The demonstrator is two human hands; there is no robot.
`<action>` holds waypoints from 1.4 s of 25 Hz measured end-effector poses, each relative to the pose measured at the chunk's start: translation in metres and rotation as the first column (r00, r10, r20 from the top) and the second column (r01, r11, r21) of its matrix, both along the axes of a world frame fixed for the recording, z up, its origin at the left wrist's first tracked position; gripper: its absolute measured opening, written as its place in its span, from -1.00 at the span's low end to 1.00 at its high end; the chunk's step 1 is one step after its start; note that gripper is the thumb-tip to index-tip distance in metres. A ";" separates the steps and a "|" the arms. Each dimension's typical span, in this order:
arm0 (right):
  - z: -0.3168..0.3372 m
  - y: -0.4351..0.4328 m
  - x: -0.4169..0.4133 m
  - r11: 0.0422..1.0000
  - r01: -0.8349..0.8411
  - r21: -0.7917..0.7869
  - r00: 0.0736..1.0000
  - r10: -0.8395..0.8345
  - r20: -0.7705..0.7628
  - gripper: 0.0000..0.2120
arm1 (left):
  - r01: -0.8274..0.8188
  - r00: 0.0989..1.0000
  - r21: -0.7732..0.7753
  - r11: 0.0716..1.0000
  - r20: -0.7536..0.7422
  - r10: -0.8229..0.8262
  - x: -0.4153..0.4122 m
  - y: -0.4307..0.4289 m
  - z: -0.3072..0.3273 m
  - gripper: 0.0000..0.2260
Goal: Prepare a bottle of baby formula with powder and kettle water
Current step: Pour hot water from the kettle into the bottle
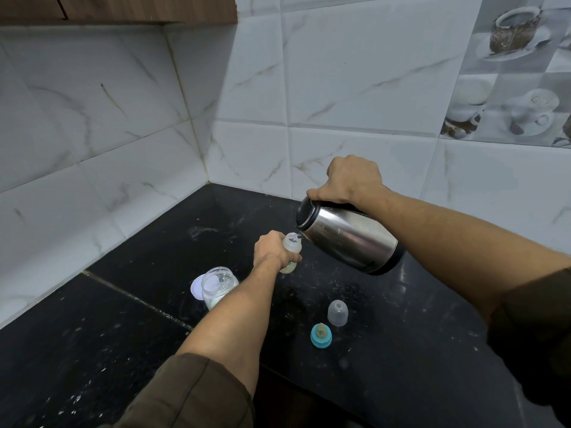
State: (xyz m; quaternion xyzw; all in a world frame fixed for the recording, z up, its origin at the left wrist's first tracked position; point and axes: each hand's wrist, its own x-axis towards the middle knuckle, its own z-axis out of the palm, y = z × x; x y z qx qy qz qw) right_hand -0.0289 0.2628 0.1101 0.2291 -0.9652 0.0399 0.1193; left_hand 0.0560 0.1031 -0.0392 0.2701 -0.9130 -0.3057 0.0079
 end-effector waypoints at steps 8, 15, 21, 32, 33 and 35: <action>0.001 0.001 0.000 1.000 -0.007 -0.003 1.000 0.007 -0.008 -0.44 | -0.007 1.000 0.000 1.000 -0.005 0.007 -0.001 0.000 0.001 -0.55; 0.001 0.003 0.000 1.000 -0.006 -0.004 1.000 0.006 -0.013 -0.43 | -0.007 1.000 -0.001 1.000 0.001 0.007 -0.004 0.002 -0.001 -0.55; 0.002 0.004 0.000 1.000 -0.006 -0.011 1.000 0.006 -0.018 -0.44 | -0.007 1.000 0.001 1.000 -0.002 0.007 -0.006 0.003 -0.001 -0.56; -0.009 0.025 -0.008 0.966 0.062 -0.252 0.998 -0.052 0.045 -0.46 | -0.074 0.990 0.166 0.983 -0.105 0.093 -0.009 0.001 -0.003 -0.60; -0.013 0.027 -0.010 0.956 0.071 -0.283 0.996 -0.055 0.063 -0.45 | -0.080 0.989 0.172 0.982 -0.111 0.100 -0.009 0.001 -0.003 -0.61; -0.023 0.034 -0.014 0.930 0.103 -0.352 0.991 -0.063 0.122 -0.44 | -0.089 0.987 0.183 0.979 -0.115 0.111 -0.009 0.001 -0.004 -0.62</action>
